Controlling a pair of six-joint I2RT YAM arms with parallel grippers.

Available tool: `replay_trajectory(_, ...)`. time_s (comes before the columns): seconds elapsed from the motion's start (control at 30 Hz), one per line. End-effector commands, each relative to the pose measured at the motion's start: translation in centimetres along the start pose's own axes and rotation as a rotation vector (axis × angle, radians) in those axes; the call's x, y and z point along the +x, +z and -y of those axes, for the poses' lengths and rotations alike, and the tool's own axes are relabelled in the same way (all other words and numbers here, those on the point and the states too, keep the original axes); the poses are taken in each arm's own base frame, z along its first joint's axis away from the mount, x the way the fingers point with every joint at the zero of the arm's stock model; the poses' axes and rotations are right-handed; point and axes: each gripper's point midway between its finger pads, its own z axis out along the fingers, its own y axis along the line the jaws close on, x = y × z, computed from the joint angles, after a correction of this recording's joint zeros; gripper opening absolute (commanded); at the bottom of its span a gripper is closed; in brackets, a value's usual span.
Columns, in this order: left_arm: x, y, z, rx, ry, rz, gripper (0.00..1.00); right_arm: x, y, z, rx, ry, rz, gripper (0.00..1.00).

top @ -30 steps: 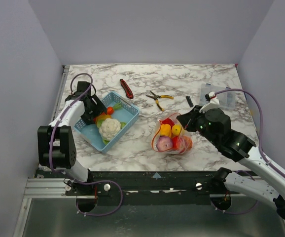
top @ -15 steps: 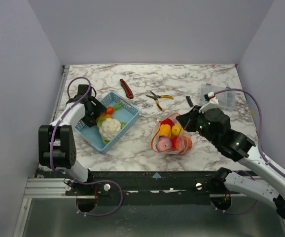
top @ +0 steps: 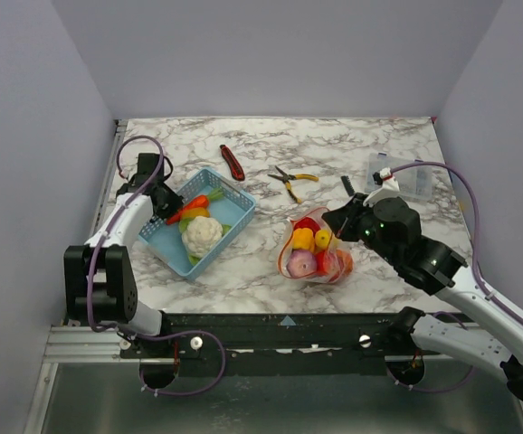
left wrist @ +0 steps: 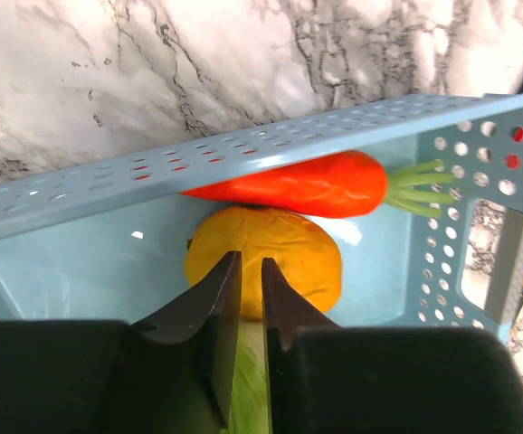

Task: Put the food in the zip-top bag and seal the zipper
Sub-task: Pick up the fake vegetable from the bin.

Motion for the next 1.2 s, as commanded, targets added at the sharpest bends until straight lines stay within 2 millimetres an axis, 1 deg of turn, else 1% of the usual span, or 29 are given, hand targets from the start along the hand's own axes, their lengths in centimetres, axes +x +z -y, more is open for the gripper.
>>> replay_trajectory(0.0, -2.1, -3.0, 0.6, 0.040, 0.047, 0.104, 0.15, -1.0, -0.3, -1.2, -0.042, 0.019, 0.028, 0.00)
replay_trajectory(0.03, -2.2, -3.4, 0.7, 0.049, 0.051, 0.111, 0.21, -1.1, -0.3, -1.2, -0.042, 0.020, 0.033, 0.00)
replay_trajectory(0.07, -2.2, -3.7, 0.8, 0.056, 0.054, 0.115, 0.33, -1.2, -0.3, -1.2, -0.041, 0.019, 0.033, 0.00)
replay_trajectory(0.1, -2.2, -3.8, 0.8, 0.062, 0.052, 0.114, 0.53, -1.2, -0.3, -1.2, -0.039, 0.017, 0.032, 0.00)
replay_trajectory(0.13, -2.0, -3.7, 0.8, 0.062, 0.049, 0.105, 0.69, -1.2, -0.3, -1.2, -0.039, 0.017, 0.032, 0.00)
replay_trajectory(0.17, -1.8, -3.6, 0.8, 0.058, 0.043, 0.091, 0.78, -1.1, -0.3, -1.1, -0.037, 0.015, 0.031, 0.00)
replay_trajectory(0.2, -1.5, -3.3, 0.7, 0.048, 0.041, 0.074, 0.85, -1.1, -0.3, -1.2, -0.039, 0.018, 0.033, 0.00)
replay_trajectory(0.27, -1.0, -2.5, 0.4, 0.023, 0.042, 0.036, 0.90, -1.3, -0.3, -1.4, -0.044, 0.017, 0.036, 0.00)
replay_trajectory(0.37, 0.0, -1.3, 0.0, -0.009, 0.039, -0.020, 0.92, -1.5, -0.3, -1.5, -0.045, 0.012, 0.034, 0.00)
replay_trajectory(0.43, 0.9, -0.4, -0.4, -0.027, 0.031, -0.062, 0.92, -1.5, -0.4, -1.5, -0.047, 0.014, 0.036, 0.00)
replay_trajectory(0.57, 2.8, 1.1, -0.5, -0.046, 0.032, -0.121, 0.91, -1.6, -0.4, -1.5, -0.043, 0.011, 0.037, 0.00)
replay_trajectory(0.63, 3.3, 1.7, -0.3, -0.050, 0.029, -0.139, 0.91, -1.5, -0.4, -1.5, -0.044, 0.011, 0.035, 0.00)
replay_trajectory(0.67, 3.8, 1.9, 0.1, -0.033, 0.022, -0.166, 0.91, -1.4, -0.4, -1.5, -0.044, 0.010, 0.034, 0.00)
replay_trajectory(0.8, 4.1, 2.7, 0.1, -0.039, -0.002, -0.180, 0.83, -1.5, -0.4, -1.5, -0.043, 0.009, 0.035, 0.00)
replay_trajectory(0.87, 3.9, 2.6, 0.2, -0.043, -0.004, -0.171, 0.76, -1.3, -0.3, -1.4, -0.042, 0.012, 0.029, 0.00)
replay_trajectory(0.93, 3.3, 2.0, 0.1, -0.054, 0.004, -0.145, 0.68, -1.1, -0.3, -1.4, -0.046, 0.014, 0.025, 0.00)
replay_trajectory(1.0, 2.0, 1.1, -0.1, -0.061, 0.013, -0.077, 0.61, -1.1, -0.4, -1.4, -0.047, 0.014, 0.023, 0.00)
replay_trajectory(1.03, 1.5, 0.5, 0.1, -0.050, 0.018, -0.050, 0.54, -1.0, -0.4, -1.3, -0.045, 0.014, 0.024, 0.00)
replay_trajectory(1.07, 1.0, -0.1, 0.3, -0.040, 0.022, -0.028, 0.45, -0.9, -0.4, -1.2, -0.043, 0.015, 0.022, 0.00)
replay_trajectory(1.17, -0.2, -2.1, 1.1, 0.007, 0.039, 0.020, 0.27, -0.8, -0.3, -1.2, -0.049, 0.020, 0.024, 0.00)
